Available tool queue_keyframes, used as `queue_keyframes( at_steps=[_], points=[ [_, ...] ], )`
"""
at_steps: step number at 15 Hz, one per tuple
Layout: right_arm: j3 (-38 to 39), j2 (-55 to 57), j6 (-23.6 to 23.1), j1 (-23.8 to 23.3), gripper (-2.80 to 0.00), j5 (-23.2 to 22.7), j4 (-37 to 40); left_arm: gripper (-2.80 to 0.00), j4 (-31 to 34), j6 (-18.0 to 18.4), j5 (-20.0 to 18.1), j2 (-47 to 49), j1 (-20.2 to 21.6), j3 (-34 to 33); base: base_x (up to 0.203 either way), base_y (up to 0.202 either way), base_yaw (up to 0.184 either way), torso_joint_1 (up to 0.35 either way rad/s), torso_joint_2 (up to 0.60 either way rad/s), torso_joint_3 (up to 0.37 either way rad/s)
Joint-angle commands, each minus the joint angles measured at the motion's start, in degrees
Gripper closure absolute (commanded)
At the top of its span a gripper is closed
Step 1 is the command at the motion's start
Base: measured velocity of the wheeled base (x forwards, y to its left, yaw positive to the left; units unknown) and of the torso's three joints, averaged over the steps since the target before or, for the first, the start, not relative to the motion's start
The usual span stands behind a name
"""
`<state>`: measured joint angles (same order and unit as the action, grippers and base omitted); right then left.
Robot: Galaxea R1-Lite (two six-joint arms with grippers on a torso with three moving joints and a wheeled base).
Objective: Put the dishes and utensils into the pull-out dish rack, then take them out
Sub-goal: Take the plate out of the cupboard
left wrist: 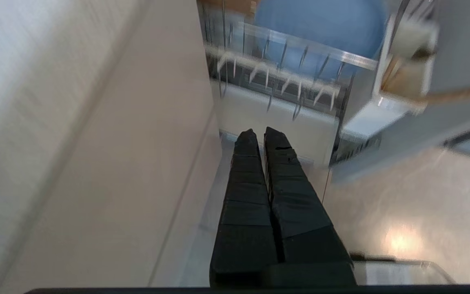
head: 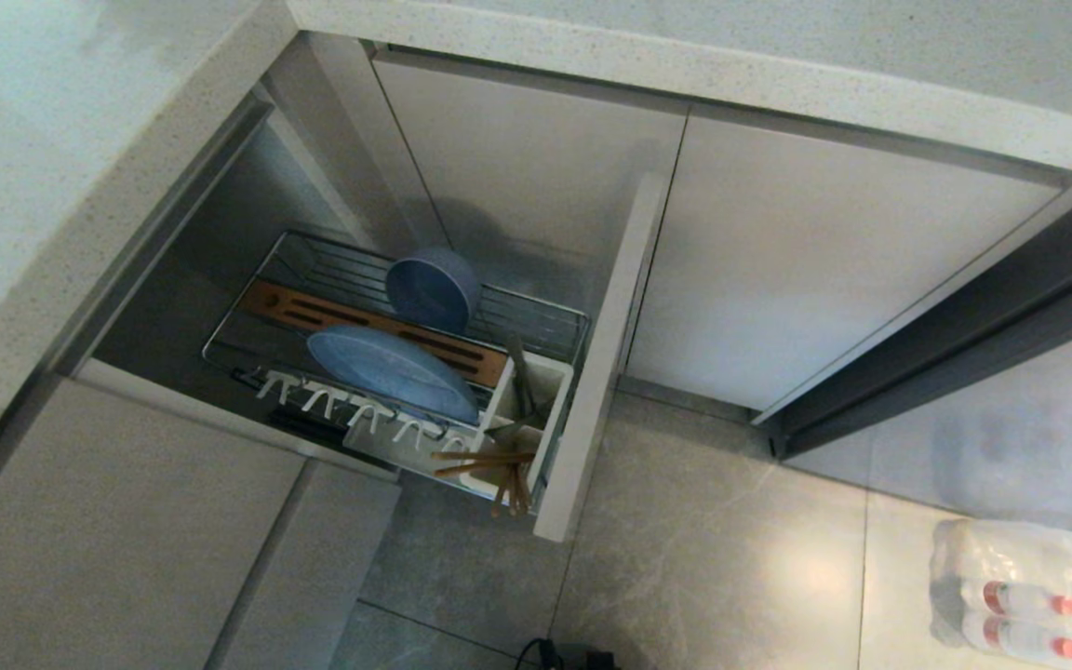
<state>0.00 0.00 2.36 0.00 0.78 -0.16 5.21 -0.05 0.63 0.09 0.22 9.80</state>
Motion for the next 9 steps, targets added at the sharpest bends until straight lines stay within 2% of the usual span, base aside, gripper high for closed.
queue_keyframes(
  at_steps=[1, 4, 9],
  points=[
    [0.00, 0.09, 0.01, 0.00, 0.00, 0.01, -0.02, 0.00, -1.13, 0.09, 0.14, -0.26, 0.00, -3.43, 0.000, 0.000, 0.000, 0.000, 0.00, 0.000],
    [0.00, 0.09, 0.01, 0.00, 0.00, 0.01, -0.02, 0.00, -10.10, 1.54, 0.35, -0.25, 0.03, -9.88, 0.000, 0.000, 0.000, 0.000, 0.00, 0.000],
    [0.00, 0.09, 0.01, 0.00, 0.00, 0.01, -0.02, 0.00, -5.73, 1.06, -0.19, -0.21, 0.04, -9.89, 0.000, 0.000, 0.000, 0.000, 0.00, 0.000]
  ],
)
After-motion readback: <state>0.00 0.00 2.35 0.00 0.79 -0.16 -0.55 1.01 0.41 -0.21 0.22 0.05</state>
